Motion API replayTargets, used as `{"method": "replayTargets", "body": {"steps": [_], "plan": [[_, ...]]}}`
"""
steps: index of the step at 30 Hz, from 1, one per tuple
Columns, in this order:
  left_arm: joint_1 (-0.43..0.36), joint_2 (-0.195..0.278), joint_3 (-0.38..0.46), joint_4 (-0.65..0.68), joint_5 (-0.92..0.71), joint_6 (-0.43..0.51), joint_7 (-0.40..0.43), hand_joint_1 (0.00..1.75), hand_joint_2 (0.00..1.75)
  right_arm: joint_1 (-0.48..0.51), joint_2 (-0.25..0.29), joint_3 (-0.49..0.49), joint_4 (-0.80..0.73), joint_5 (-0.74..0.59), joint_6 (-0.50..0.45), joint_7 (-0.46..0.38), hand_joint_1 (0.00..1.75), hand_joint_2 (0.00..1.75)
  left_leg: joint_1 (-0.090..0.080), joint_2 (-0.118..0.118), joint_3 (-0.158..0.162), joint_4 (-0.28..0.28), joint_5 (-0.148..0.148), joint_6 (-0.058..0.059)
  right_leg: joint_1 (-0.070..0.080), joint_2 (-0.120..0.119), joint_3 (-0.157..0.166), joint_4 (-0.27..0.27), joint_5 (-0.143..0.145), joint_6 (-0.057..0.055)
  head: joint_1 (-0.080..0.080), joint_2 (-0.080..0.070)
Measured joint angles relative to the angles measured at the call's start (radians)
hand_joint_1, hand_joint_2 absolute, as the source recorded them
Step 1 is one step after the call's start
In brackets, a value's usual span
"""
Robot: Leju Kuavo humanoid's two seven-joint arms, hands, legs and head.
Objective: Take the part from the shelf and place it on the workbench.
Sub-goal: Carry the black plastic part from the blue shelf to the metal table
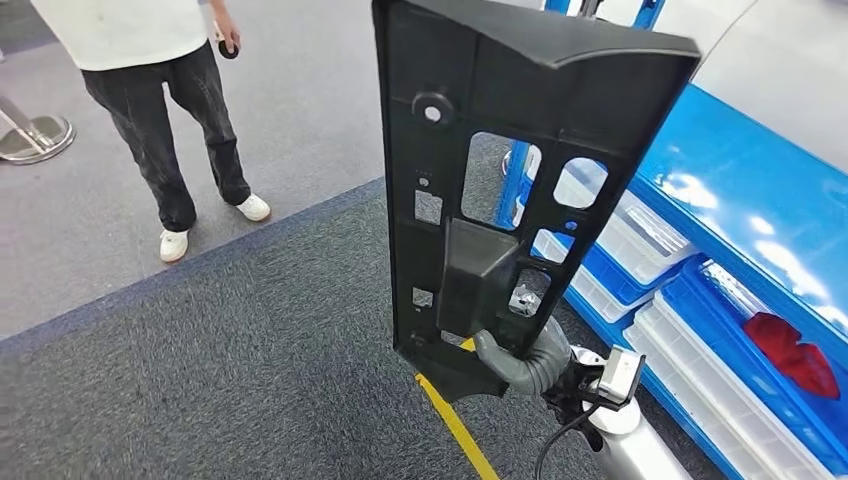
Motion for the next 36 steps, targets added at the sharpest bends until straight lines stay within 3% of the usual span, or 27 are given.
{"method": "replayTargets", "body": {"steps": [2, 3, 4, 6, 8, 10, 12, 14, 16, 18, 19, 20, 21, 23, 25, 27, 28, 29, 31, 33, 34, 35, 36], "plan": [[-0.004, 0.003, 0.000, 0.000, 0.000, 0.001, 0.000, 0.00, 1.75, 0.002, 0.001, -0.001, 0.001, 0.000, 0.001, 0.000, 1.75, 1.75, 0.000, 0.029, -0.044, 0.121, -0.062, -0.008, 0.003, -0.031, -0.002, 0.003, -0.001, -0.003, 0.000, 0.000], [-0.006, 0.004, 0.000, -0.001, 0.000, 0.002, 0.000, 0.00, 1.75, 0.003, 0.001, -0.001, 0.001, 0.000, 0.002, 0.000, 1.75, 1.75, 0.000, 0.032, -0.053, 0.156, -0.074, -0.011, 0.004, -0.047, -0.003, 0.005, -0.002, -0.004, 0.000, 0.000], [-0.006, 0.004, 0.000, -0.001, 0.000, 0.002, 0.000, 0.00, 1.75, 0.003, 0.001, -0.001, 0.001, 0.001, 0.004, 0.000, 1.75, 1.75, 0.000, 0.034, -0.046, 0.158, -0.067, -0.013, 0.005, -0.063, -0.005, 0.008, -0.003, -0.004, 0.000, 0.000], [0.002, 0.006, 0.000, -0.001, 0.000, 0.002, 0.001, 0.00, 1.75, 0.002, 0.002, 0.000, 0.001, 0.002, 0.006, 0.000, 1.75, 1.75, 0.001, 0.051, 0.017, 0.055, -0.016, -0.012, 0.005, -0.089, -0.006, 0.015, -0.007, -0.002, 0.000, 0.000], [0.012, 0.008, 0.000, -0.001, -0.001, 0.002, 0.003, 0.00, 1.75, 0.002, 0.002, -0.001, 0.001, 0.003, 0.006, 0.000, 1.75, 1.75, -0.006, 0.092, 0.080, -0.065, 0.014, -0.001, 0.010, -0.110, -0.009, 0.021, -0.012, 0.004, 0.000, 0.000], [0.018, 0.010, 0.000, -0.001, -0.002, 0.003, 0.003, 0.00, 1.75, 0.002, 0.002, -0.002, 0.000, 0.005, 0.005, -0.001, 1.75, 1.75, -0.013, 0.109, 0.091, -0.101, 0.013, 0.018, 0.016, -0.130, -0.014, 0.026, -0.012, 0.012, 0.000, 0.000], [0.021, 0.010, 0.000, -0.001, -0.001, 0.002, 0.002, 0.00, 1.75, 0.002, 0.003, -0.002, 0.000, 0.007, 0.002, -0.001, 1.75, 1.75, -0.011, 0.087, 0.084, -0.106, 0.021, 0.035, 0.017, -0.142, -0.016, 0.029, -0.014, 0.020, 0.000, 0.000], [0.019, 0.008, 0.000, -0.001, -0.001, 0.001, 0.001, 0.00, 1.75, 0.003, 0.004, -0.003, -0.001, 0.008, -0.001, -0.001, 1.75, 1.75, -0.007, 0.066, 0.082, -0.112, 0.029, 0.046, 0.012, -0.094, -0.030, 0.065, -0.043, 0.031, 0.000, 0.000], [0.016, 0.006, 0.000, -0.001, -0.002, 0.000, 0.001, 0.00, 1.75, 0.007, 0.005, -0.004, -0.001, 0.008, -0.002, -0.002, 1.75, 1.75, -0.005, 0.047, 0.079, -0.113, 0.035, 0.053, 0.006, -0.033, -0.079, 0.175, -0.106, 0.038, 0.000, 0.000], [0.015, 0.005, 0.000, -0.001, -0.002, -0.002, 0.000, 0.00, 1.75, 0.015, 0.005, -0.005, -0.001, 0.012, -0.002, -0.002, 1.75, 1.75, -0.005, 0.023, 0.075, -0.112, 0.039, 0.056, 0.005, -0.019, -0.134, 0.290, -0.147, 0.040, 0.000, 0.000], [0.014, 0.004, 0.000, -0.001, -0.002, -0.003, -0.001, 0.00, 1.75, 0.019, 0.005, -0.005, -0.001, 0.015, -0.002, -0.002, 1.75, 1.75, -0.005, 0.009, 0.074, -0.111, 0.040, 0.056, 0.005, -0.018, -0.143, 0.306, -0.139, 0.039, 0.000, 0.000], [0.014, 0.003, 0.000, -0.001, -0.002, -0.004, -0.001, 0.00, 1.75, 0.022, 0.005, -0.005, -0.002, 0.018, -0.003, -0.002, 1.75, 1.75, -0.005, -0.005, 0.074, -0.110, 0.041, 0.055, 0.004, -0.015, -0.133, 0.281, -0.113, 0.037, 0.000, 0.000], [0.012, 0.001, 0.000, -0.001, -0.002, -0.005, -0.002, 0.00, 1.75, 0.023, 0.005, -0.006, -0.004, 0.020, -0.003, -0.002, 1.75, 1.75, -0.005, -0.020, 0.074, -0.108, 0.041, 0.054, 0.003, -0.004, -0.106, 0.222, -0.072, 0.033, 0.000, 0.000], [0.010, -0.002, 0.000, -0.001, -0.002, -0.007, -0.002, 0.00, 1.75, 0.026, 0.005, -0.008, -0.010, 0.022, -0.003, -0.002, 1.75, 1.75, -0.005, -0.044, 0.071, -0.104, 0.042, 0.049, 0.000, 0.049, -0.049, 0.093, -0.015, 0.025, 0.000, 0.000], [0.007, -0.004, 0.000, -0.001, -0.002, -0.008, -0.004, 0.00, 1.75, 0.030, 0.005, -0.011, -0.016, 0.022, -0.002, -0.002, 1.75, 1.75, -0.001, -0.066, 0.060, -0.102, 0.045, 0.037, -0.001, 0.080, -0.028, 0.038, -0.006, 0.022, 0.000, 0.000], [0.005, -0.004, 0.000, -0.001, -0.002, -0.008, -0.005, 0.00, 1.75, 0.033, 0.005, -0.013, -0.022, 0.023, -0.001, -0.002, 1.75, 1.75, 0.002, -0.084, 0.052, -0.103, 0.050, 0.024, -0.002, 0.058, -0.026, 0.026, -0.004, 0.019, 0.000, 0.000], [0.005, -0.004, 0.000, -0.001, -0.003, -0.008, -0.005, 0.00, 1.75, 0.033, 0.005, -0.014, -0.025, 0.023, -0.001, -0.003, 1.75, 1.75, 0.001, -0.076, 0.049, -0.097, 0.046, 0.019, -0.004, 0.045, -0.022, 0.019, -0.002, 0.014, 0.000, 0.000], [0.005, -0.003, 0.000, -0.001, -0.003, -0.008, -0.005, 0.00, 1.75, 0.033, 0.005, -0.014, -0.028, 0.023, -0.001, -0.003, 1.75, 1.75, -0.002, -0.054, 0.039, -0.075, 0.031, 0.014, -0.005, 0.030, -0.018, 0.012, 0.001, 0.008, 0.000, 0.000], [0.002, 0.000, 0.000, -0.002, -0.004, -0.007, -0.004, 0.00, 1.75, 0.037, 0.005, -0.015, -0.036, 0.022, -0.001, -0.004, 1.75, 1.75, -0.005, 0.003, -0.004, 0.026, -0.028, 0.005, -0.004, -0.001, -0.012, 0.005, 0.002, -0.001, 0.000, 0.000], [-0.003, 0.003, 0.000, -0.002, -0.004, -0.007, -0.004, 0.00, 1.75, 0.044, 0.005, -0.016, -0.042, 0.023, 0.000, -0.004, 1.75, 1.75, -0.003, 0.029, -0.051, 0.146, -0.080, -0.002, 0.000, -0.035, -0.012, 0.006, 0.000, -0.004, 0.000, 0.000], [-0.005, 0.005, 0.000, -0.002, -0.004, -0.006, -0.004, 0.00, 1.75, 0.047, 0.005, -0.016, -0.043, 0.023, 0.000, -0.003, 1.75, 1.75, -0.001, 0.033, -0.057, 0.170, -0.083, -0.005, 0.001, -0.051, -0.012, 0.007, -0.001, -0.004, 0.000, 0.000], [-0.004, 0.005, 0.000, -0.002, -0.004, -0.006, -0.003, 0.00, 1.75, 0.049, 0.005, -0.016, -0.046, 0.024, 0.000, -0.003, 1.75, 1.75, 0.000, 0.039, -0.042, 0.152, -0.066, -0.007, 0.001, -0.066, -0.011, 0.008, -0.003, -0.002, 0.000, 0.000], [-0.001, 0.006, 0.000, -0.002, -0.005, -0.005, -0.002, 0.00, 1.75, 0.051, 0.005, -0.016, -0.049, 0.024, 0.000, -0.002, 1.75, 1.75, 0.002, 0.047, -0.011, 0.099, -0.036, -0.008, 0.001, -0.078, -0.009, 0.009, -0.005, 0.000, 0.000, 0.000]]}}
